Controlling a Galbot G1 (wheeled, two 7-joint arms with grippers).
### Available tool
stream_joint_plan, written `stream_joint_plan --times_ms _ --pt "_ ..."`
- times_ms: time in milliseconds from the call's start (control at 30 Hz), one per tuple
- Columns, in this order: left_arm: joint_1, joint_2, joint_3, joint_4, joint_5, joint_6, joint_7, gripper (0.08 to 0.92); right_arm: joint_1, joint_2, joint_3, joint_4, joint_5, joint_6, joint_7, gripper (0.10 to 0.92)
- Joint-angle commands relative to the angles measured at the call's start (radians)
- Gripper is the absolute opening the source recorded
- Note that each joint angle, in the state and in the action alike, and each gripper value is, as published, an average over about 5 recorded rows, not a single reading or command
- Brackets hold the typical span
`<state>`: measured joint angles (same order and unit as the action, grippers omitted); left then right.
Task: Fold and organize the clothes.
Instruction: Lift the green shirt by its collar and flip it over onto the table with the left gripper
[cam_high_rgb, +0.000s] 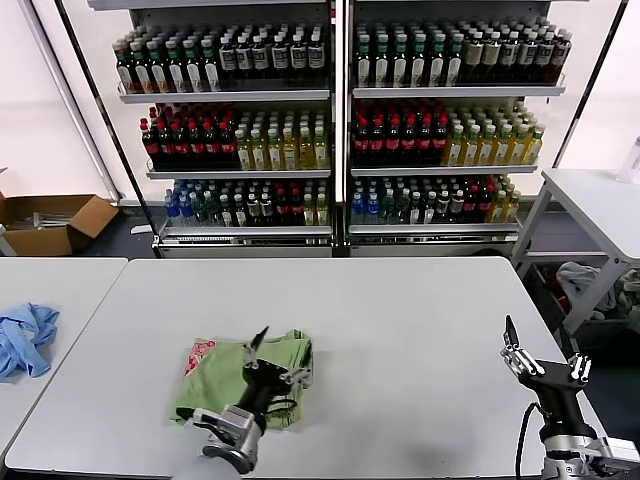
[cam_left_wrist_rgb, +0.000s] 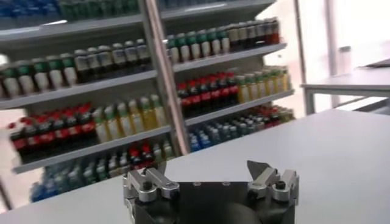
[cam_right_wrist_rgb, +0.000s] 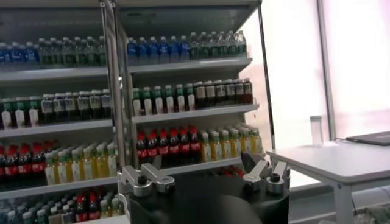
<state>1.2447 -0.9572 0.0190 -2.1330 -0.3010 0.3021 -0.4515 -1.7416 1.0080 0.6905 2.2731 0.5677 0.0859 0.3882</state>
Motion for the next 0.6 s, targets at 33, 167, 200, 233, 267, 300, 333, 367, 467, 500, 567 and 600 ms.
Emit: stream_joint_plan --times_ms 33,167,200,233,267,300,333,367,467,500,567,600 --pt "0.194 0.082 -0.427 0.037 -0.283 0.004 -0.002 0.82 0.0 -0.003 0.002 -0.005 0.001 -0.004 0.003 0.823" --pt "0.232 0.062 -0.472 0.09 -0.325 -0.009 0.012 0.823 0.0 -0.003 0.002 -0.006 0.0 -0.009 0.005 0.823" --pt "0.237 0.057 -0.482 0.099 -0.339 -0.006 0.016 0.823 -0.001 -0.003 0.002 -0.005 0.0 -0.01 0.006 0.823" --pt "0.242 0.054 -0.492 0.108 -0.356 -0.001 0.021 0.823 -0.003 -0.004 0.004 -0.005 0.0 -0.011 0.006 0.823" --pt "0.247 0.052 -0.501 0.116 -0.369 0.001 0.026 0.823 -0.005 -0.004 0.006 -0.004 0.0 -0.01 0.006 0.823" --pt "0.254 0.051 -0.51 0.124 -0.378 0.002 0.032 0.823 -0.008 -0.005 0.008 -0.004 -0.001 -0.009 0.005 0.823" --pt "0.26 0.051 -0.518 0.131 -0.384 0.001 0.04 0.823 -0.011 -0.006 0.011 -0.004 -0.001 -0.008 0.004 0.823" --pt "0.265 0.052 -0.523 0.137 -0.388 0.0 0.048 0.823 -0.014 -0.008 0.013 -0.004 -0.001 -0.006 0.003 0.823" --pt "0.266 0.054 -0.532 0.159 -0.403 -0.001 0.068 0.823 -0.017 -0.009 0.014 -0.003 -0.002 -0.003 0.0 0.823" --pt "0.262 0.054 -0.534 0.167 -0.414 0.001 0.074 0.823 -0.016 -0.008 0.013 -0.003 -0.002 -0.003 0.0 0.823" --pt "0.255 0.052 -0.538 0.179 -0.441 0.006 0.084 0.823 -0.014 -0.006 0.009 -0.003 -0.004 -0.003 -0.001 0.823" --pt "0.254 0.051 -0.539 0.182 -0.454 0.008 0.089 0.823 -0.014 -0.006 0.007 -0.003 -0.005 -0.003 -0.001 0.823"
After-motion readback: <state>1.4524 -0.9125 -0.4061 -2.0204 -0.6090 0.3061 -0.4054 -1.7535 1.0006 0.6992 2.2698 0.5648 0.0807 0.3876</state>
